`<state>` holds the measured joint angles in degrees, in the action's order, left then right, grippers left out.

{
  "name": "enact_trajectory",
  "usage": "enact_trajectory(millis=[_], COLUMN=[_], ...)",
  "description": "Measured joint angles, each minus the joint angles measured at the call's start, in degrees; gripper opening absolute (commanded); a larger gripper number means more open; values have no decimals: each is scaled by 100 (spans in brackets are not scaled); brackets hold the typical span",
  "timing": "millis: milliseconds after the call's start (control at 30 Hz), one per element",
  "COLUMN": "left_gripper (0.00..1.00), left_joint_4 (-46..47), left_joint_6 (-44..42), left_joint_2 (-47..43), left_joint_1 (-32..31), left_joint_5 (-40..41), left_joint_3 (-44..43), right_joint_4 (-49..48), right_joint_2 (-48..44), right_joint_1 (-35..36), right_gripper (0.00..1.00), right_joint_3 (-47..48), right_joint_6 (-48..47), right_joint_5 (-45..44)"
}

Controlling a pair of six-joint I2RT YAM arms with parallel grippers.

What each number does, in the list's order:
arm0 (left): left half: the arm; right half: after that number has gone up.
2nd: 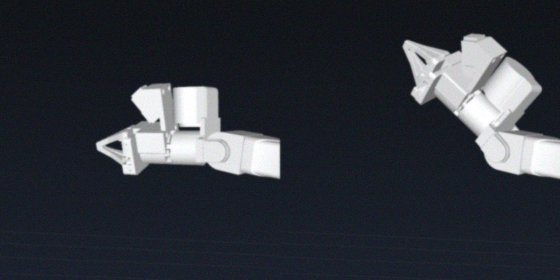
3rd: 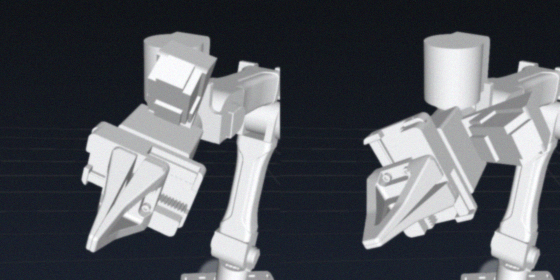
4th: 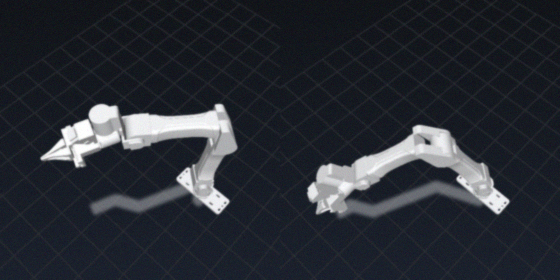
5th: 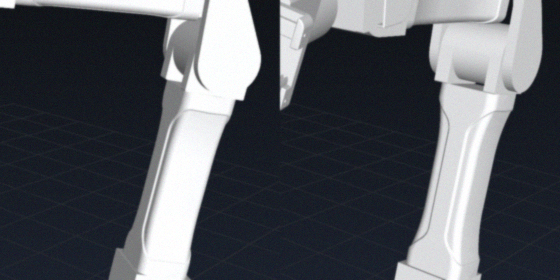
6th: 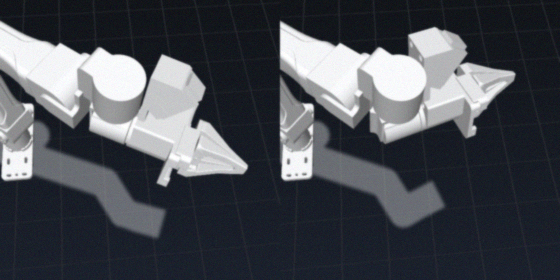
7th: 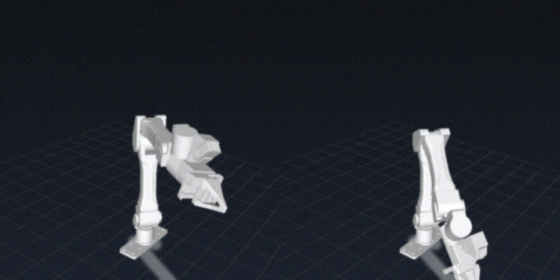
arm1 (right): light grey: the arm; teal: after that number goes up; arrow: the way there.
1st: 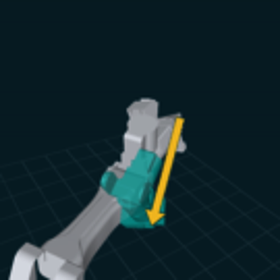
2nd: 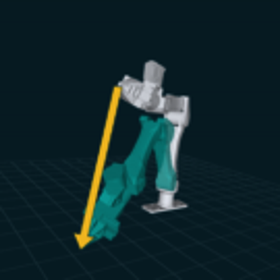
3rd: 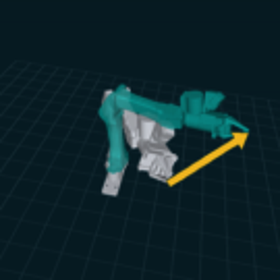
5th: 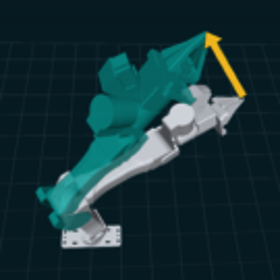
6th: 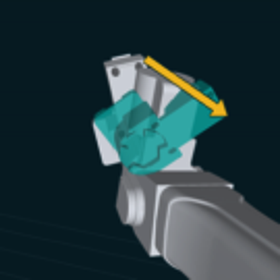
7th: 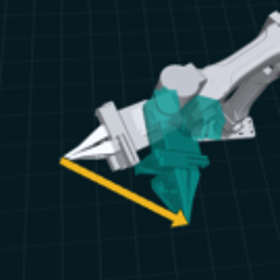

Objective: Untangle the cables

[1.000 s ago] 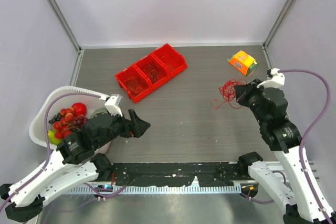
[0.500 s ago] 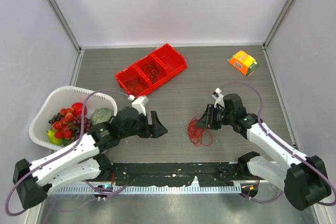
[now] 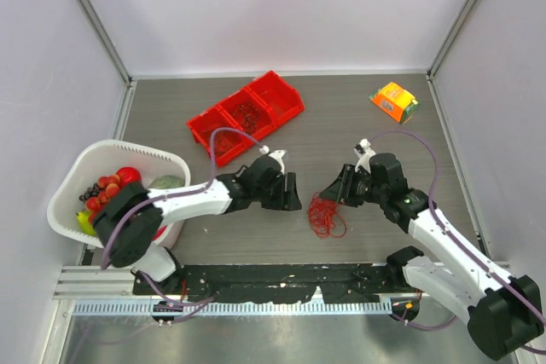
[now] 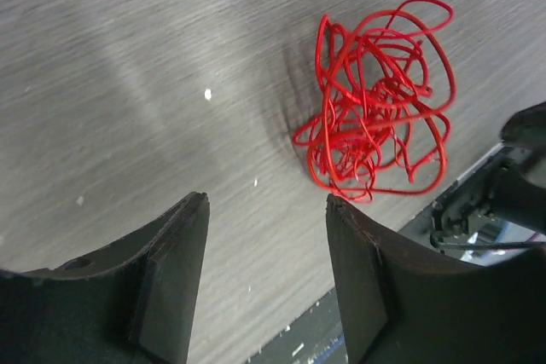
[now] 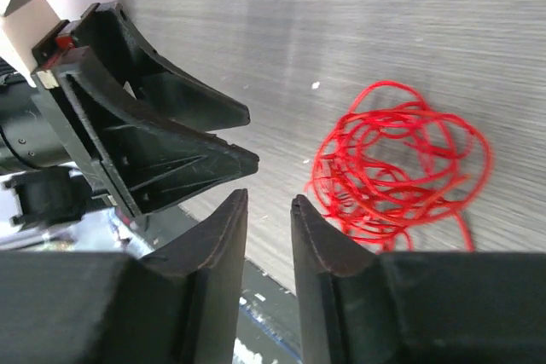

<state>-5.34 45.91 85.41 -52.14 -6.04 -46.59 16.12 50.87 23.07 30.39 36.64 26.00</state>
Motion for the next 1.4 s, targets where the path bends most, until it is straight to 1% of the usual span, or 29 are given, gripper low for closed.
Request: enact_trajectory(millis=[33, 67, 133, 233, 267, 367, 400, 433, 467, 500, 533, 567, 600, 667, 767, 833, 967, 1067, 1133, 1167, 1200, 1233, 1267, 1367, 1400], left_gripper=[61, 63, 64, 64, 60, 44, 34, 25, 15, 7, 2, 0, 0, 0, 0, 0, 0, 0, 0, 0, 0, 0, 0, 0, 0], left_joint_4=[46, 129, 302, 514, 581, 678, 704, 737, 754, 778, 809, 841, 848, 811, 586, 337, -155, -387, -487, -540, -616, -675, -743, -957, -1032], left_joint_6=[-52, -107, -129, -103, -87, 17, 28, 44, 59, 66, 66, 44, 15, -37, -208, -354, -621, -767, -802, -815, -833, -841, -844, -844, -844], left_joint_2=[251, 494, 850, 1325, 1458, 1781, 1867, 1930, 1958, 1965, 1963, 1961, 1954, 1891, 1523, 1047, -192, -1298, -1792, -1989, -2140, -2251, -2332, -2476, -2514], left_joint_1=[-20, -42, -72, -96, -101, -101, -101, -101, -101, -101, -103, -105, -105, -105, -105, -105, -107, -103, -105, -105, -105, -105, -105, -105, -105], left_joint_5=[-7, -28, -109, -264, -308, -448, -483, -518, -557, -590, -623, -654, -673, -673, -492, -258, 376, 743, 798, 791, 772, 754, 748, 748, 750], left_joint_3=[-144, -275, -450, -691, -763, -968, -1045, -1099, -1128, -1134, -1134, -1137, -1137, -1137, -1108, -1054, -890, -675, -584, -544, -516, -485, -457, -343, -308], right_joint_4=[144, 313, 625, 1019, 1088, 1241, 1209, 1161, 1084, 986, 907, 859, 846, 837, 1019, 1158, 1311, 1309, 1292, 1246, 1163, 1036, 872, 254, 188], right_joint_2=[-127, -243, -369, -269, -188, 153, 236, 293, 337, 376, 426, 479, 540, 592, 577, 527, 413, 417, 439, 444, 448, 446, 433, 107, 48], right_joint_1=[7, 11, 11, 11, 7, 7, 7, 7, 7, 7, 7, 7, 7, 9, 9, 9, 9, 11, 9, 7, 7, 9, 13, 98, 127], right_gripper=[41, 43, 43, 43, 43, 43, 41, 39, 33, 29, 18, 15, 8, 1, 1, 1, 1, 1, 6, 20, 28, 40, 51, 61, 62], right_joint_3=[0, 4, 15, 22, 22, 0, -46, -114, -192, -284, -358, -407, -417, -415, -341, -271, -179, -162, -157, -157, -155, -155, -155, -138, -127], right_joint_6=[31, 68, 144, 260, 282, 363, 387, 402, 411, 422, 428, 437, 437, 422, 365, 328, 313, 306, 251, 210, 153, 90, 31, -118, -122], right_joint_5=[-205, -428, -879, -1445, -1532, -1672, -1670, -1650, -1624, -1582, -1556, -1543, -1545, -1596, -1899, -2096, -2509, -2717, -2691, -2559, -2369, -2103, -1823, -968, -894])
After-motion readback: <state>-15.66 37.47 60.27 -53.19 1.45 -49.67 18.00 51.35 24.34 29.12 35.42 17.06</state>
